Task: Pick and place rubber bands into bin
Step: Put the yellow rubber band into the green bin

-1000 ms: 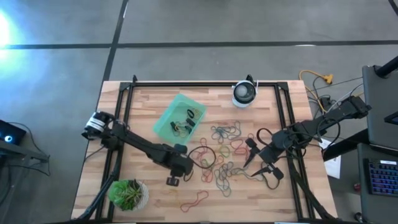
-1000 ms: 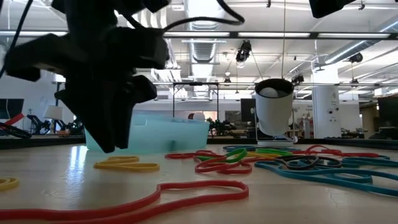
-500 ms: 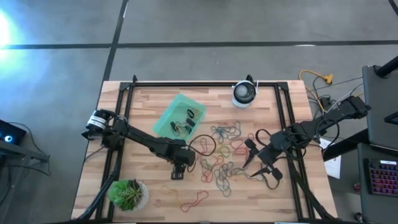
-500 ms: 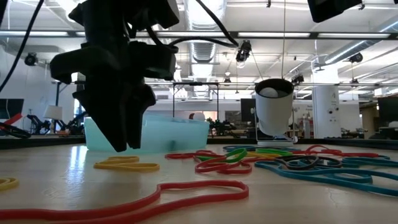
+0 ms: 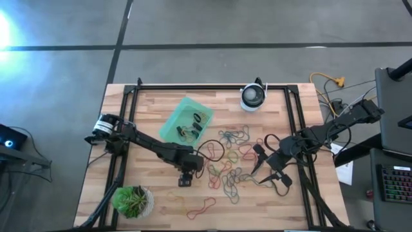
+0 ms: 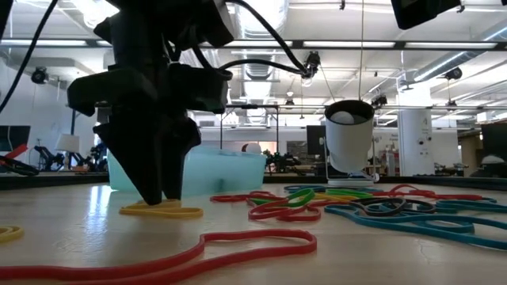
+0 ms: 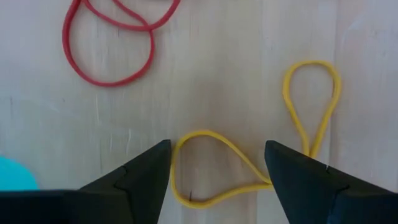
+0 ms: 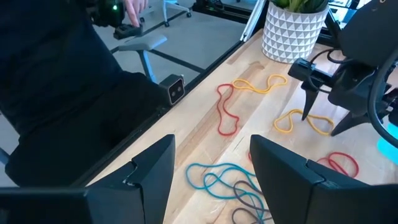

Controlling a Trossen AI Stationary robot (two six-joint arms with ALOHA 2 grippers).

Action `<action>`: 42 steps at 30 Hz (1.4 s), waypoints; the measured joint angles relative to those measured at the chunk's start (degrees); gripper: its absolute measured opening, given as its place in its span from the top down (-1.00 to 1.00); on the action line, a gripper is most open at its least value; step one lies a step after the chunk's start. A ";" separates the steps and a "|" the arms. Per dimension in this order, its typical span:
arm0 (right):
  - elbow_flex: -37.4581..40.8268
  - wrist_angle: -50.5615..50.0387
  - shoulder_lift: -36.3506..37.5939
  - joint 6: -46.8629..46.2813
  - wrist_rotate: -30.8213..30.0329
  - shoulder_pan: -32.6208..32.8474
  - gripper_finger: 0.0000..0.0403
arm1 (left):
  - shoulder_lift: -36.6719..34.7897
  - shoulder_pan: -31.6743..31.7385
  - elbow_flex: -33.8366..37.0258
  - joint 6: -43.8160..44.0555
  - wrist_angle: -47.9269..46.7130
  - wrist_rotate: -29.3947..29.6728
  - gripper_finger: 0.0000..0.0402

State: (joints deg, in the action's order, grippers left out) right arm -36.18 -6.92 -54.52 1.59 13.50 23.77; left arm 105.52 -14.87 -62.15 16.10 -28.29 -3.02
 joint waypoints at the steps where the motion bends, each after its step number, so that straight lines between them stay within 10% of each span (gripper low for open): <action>1: 0.00 0.02 0.00 -0.03 0.00 0.00 -0.01 | 0.70 0.02 -0.05 -0.04 0.01 -0.12 -0.22; 42: 1.66 -0.01 -0.07 -0.35 -0.02 0.00 -0.01 | 1.27 -4.28 -2.38 -2.72 -2.82 5.05 -0.21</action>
State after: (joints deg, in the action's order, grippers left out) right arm -34.52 -6.93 -54.59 1.24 13.47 23.77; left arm 106.78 -19.16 -64.53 13.38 -31.11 2.03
